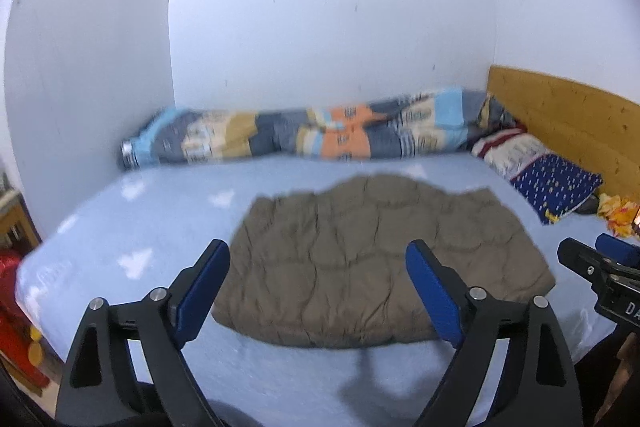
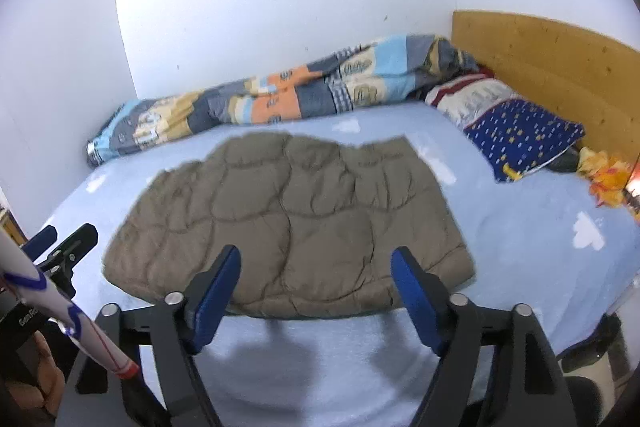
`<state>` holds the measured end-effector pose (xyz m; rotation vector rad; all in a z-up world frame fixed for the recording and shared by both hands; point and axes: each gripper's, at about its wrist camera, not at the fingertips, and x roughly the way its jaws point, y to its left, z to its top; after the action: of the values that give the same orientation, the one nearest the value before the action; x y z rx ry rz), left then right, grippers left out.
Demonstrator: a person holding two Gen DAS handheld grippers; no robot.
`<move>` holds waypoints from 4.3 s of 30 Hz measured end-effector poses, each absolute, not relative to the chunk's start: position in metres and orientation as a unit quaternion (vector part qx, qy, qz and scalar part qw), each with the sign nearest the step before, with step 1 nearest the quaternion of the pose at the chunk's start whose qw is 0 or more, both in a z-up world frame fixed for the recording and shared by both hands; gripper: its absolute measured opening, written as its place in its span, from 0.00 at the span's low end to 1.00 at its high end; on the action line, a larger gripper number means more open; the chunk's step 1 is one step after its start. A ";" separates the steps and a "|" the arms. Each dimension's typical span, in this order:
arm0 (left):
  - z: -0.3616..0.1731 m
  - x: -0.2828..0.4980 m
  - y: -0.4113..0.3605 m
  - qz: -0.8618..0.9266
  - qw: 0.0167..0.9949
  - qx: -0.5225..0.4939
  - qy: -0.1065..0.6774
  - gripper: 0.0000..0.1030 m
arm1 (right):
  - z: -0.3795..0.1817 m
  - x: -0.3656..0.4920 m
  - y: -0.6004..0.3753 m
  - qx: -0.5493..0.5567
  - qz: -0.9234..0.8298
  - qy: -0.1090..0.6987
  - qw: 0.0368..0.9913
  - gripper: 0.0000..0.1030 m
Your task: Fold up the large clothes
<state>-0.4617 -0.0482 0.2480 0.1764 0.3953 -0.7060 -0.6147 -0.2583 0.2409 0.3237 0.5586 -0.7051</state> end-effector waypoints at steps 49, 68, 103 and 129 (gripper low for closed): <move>0.242 -0.468 -0.023 -0.286 0.908 0.148 0.267 0.92 | 0.284 -0.612 -0.162 0.074 -0.331 0.234 0.911 1.00; 0.233 -0.466 -0.028 -0.288 0.904 0.158 0.273 0.92 | 0.277 -0.610 -0.174 0.088 -0.333 0.245 0.906 1.00; 0.228 -0.465 -0.026 -0.290 0.901 0.170 0.274 0.92 | 0.268 -0.612 -0.177 0.090 -0.334 0.253 0.903 1.00; 0.227 -0.465 -0.025 -0.291 0.901 0.170 0.274 0.92 | 0.268 -0.612 -0.180 0.093 -0.336 0.254 0.902 1.00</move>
<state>-0.4647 -0.0250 0.2268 0.3509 0.5679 -0.6022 -0.6118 -0.1800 0.2680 0.1917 0.5261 -0.6956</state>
